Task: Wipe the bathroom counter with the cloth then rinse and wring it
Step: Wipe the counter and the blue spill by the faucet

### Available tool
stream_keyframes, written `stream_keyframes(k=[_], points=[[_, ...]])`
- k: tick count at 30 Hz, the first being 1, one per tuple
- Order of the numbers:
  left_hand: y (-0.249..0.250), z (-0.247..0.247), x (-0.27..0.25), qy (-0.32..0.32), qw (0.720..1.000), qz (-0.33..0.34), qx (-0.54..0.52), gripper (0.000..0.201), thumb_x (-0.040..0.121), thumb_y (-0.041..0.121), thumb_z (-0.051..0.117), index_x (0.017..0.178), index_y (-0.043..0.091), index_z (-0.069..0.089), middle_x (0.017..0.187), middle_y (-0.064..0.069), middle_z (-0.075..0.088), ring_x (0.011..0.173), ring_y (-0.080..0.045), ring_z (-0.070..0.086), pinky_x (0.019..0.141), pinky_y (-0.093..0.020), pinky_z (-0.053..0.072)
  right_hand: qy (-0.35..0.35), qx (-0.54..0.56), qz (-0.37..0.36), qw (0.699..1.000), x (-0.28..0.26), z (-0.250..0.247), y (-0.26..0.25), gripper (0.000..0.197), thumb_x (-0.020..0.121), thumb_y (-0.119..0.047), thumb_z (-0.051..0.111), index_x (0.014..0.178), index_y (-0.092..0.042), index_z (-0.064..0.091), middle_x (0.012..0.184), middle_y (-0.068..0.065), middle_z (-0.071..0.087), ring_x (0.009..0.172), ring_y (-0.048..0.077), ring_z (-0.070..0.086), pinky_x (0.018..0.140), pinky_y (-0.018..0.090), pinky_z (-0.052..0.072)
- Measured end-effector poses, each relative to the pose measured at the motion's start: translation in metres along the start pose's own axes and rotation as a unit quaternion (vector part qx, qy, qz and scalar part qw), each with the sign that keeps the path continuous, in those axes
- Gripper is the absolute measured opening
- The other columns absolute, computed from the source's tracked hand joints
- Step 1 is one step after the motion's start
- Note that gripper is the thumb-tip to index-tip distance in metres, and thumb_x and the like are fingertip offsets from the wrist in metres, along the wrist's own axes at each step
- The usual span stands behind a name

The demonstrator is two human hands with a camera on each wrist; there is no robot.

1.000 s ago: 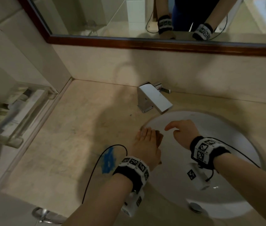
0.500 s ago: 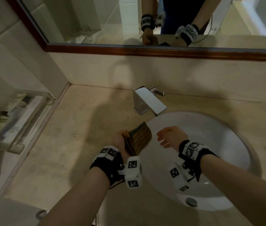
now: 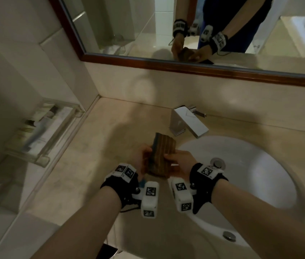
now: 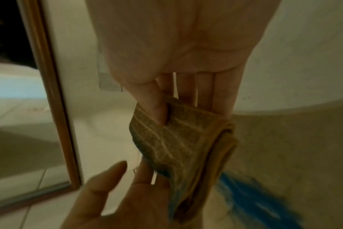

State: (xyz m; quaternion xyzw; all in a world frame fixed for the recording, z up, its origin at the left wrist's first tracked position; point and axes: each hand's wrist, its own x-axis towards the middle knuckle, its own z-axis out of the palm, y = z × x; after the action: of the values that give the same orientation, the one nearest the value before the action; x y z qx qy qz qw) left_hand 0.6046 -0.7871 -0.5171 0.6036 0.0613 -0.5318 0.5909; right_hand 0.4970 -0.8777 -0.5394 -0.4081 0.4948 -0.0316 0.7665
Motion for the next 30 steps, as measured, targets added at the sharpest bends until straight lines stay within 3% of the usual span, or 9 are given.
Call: stream_keyframes(k=[3,6,10,13,17,20,24,27,30], points=[[0.007,-0.020,0.005,0.022,0.986,0.004,0.164,0.009,0.092,0.013,0.057,0.092,0.010,0.066,0.089,-0.006,0.066,0.076,-0.021,0.062,0.059,-0.030,0.050,-0.016,-0.026,-0.007,1.000,0.002,0.005,0.004,0.027,0.087,-0.008,0.065,0.114,-0.004,0.065,0.109,0.021,0.067,0.088,0.034,0.066,0.073,0.040,0.058],[0.008,-0.039,0.017,-0.012,0.981,0.004,0.194,0.023,0.092,0.007,0.058,0.113,0.014,0.063,0.099,-0.007,0.067,0.084,-0.021,0.063,0.060,-0.029,0.052,-0.055,-0.031,-0.015,0.998,0.004,0.007,0.006,0.025,0.088,-0.003,0.061,0.111,-0.011,0.067,0.104,0.016,0.069,0.089,0.033,0.066,0.071,0.038,0.058],[0.006,-0.053,0.023,-0.052,0.992,0.007,0.113,0.036,0.088,-0.006,0.054,0.108,0.021,0.069,0.098,-0.014,0.070,0.094,-0.032,0.065,0.076,-0.041,0.055,-0.082,-0.020,-0.039,0.996,0.013,0.005,0.004,0.032,0.086,0.012,0.051,0.095,-0.012,0.070,0.090,0.012,0.071,0.080,0.031,0.067,0.072,0.040,0.059],[0.005,-0.060,0.029,-0.054,0.997,0.003,0.054,0.026,0.090,-0.005,0.053,0.098,0.013,0.070,0.092,-0.014,0.071,0.084,-0.031,0.068,0.066,-0.037,0.057,-0.082,-0.021,-0.047,0.995,0.020,0.005,0.002,0.035,0.085,0.018,0.044,0.088,-0.003,0.071,0.092,0.023,0.068,0.084,0.040,0.065,0.083,0.053,0.055],[0.006,-0.069,0.028,-0.085,0.996,-0.023,-0.028,0.014,0.074,0.020,0.074,0.085,0.011,0.069,0.083,-0.009,0.062,0.072,-0.025,0.060,0.060,-0.034,0.054,-0.094,-0.013,-0.060,0.994,0.022,0.013,0.003,0.045,0.078,0.027,0.027,0.091,0.009,0.066,0.096,0.025,0.067,0.081,0.037,0.066,0.061,0.039,0.058],[0.009,-0.078,0.026,-0.084,0.993,-0.055,0.056,0.022,0.092,0.027,0.059,0.088,0.007,0.066,0.080,-0.011,0.066,0.066,-0.023,0.065,0.058,-0.031,0.055,-0.098,-0.060,-0.070,0.991,0.025,0.023,0.004,0.050,0.075,0.026,0.025,0.097,0.010,0.066,0.111,0.026,0.065,0.103,0.041,0.063,0.090,0.048,0.054],[0.019,-0.099,0.034,-0.072,0.978,-0.048,0.191,0.035,0.082,0.010,0.068,0.116,0.001,0.063,0.102,-0.017,0.071,0.088,-0.029,0.069,0.070,-0.035,0.057,-0.102,-0.148,-0.074,0.981,0.029,0.039,-0.005,0.050,0.079,0.022,0.032,0.101,-0.004,0.069,0.109,0.018,0.066,0.104,0.032,0.061,0.097,0.046,0.049],[0.034,-0.109,0.037,0.020,0.981,0.036,0.191,0.034,0.088,-0.005,0.058,0.121,0.005,0.059,0.090,-0.010,0.069,0.073,-0.023,0.065,0.056,-0.025,0.055,-0.056,-0.190,-0.098,0.975,0.032,0.047,-0.014,0.041,0.089,0.013,0.041,0.114,-0.008,0.067,0.112,0.004,0.061,0.106,0.023,0.057,0.096,0.038,0.049],[0.045,-0.129,0.043,0.160,0.940,0.220,0.205,0.047,0.078,-0.009,0.068,0.122,0.006,0.061,0.109,-0.014,0.066,0.087,-0.024,0.063,0.076,-0.027,0.056,-0.023,-0.187,-0.104,0.976,0.038,0.044,-0.014,0.035,0.092,0.007,0.044,0.110,-0.009,0.069,0.119,0.007,0.062,0.111,0.028,0.058,0.092,0.037,0.050]])
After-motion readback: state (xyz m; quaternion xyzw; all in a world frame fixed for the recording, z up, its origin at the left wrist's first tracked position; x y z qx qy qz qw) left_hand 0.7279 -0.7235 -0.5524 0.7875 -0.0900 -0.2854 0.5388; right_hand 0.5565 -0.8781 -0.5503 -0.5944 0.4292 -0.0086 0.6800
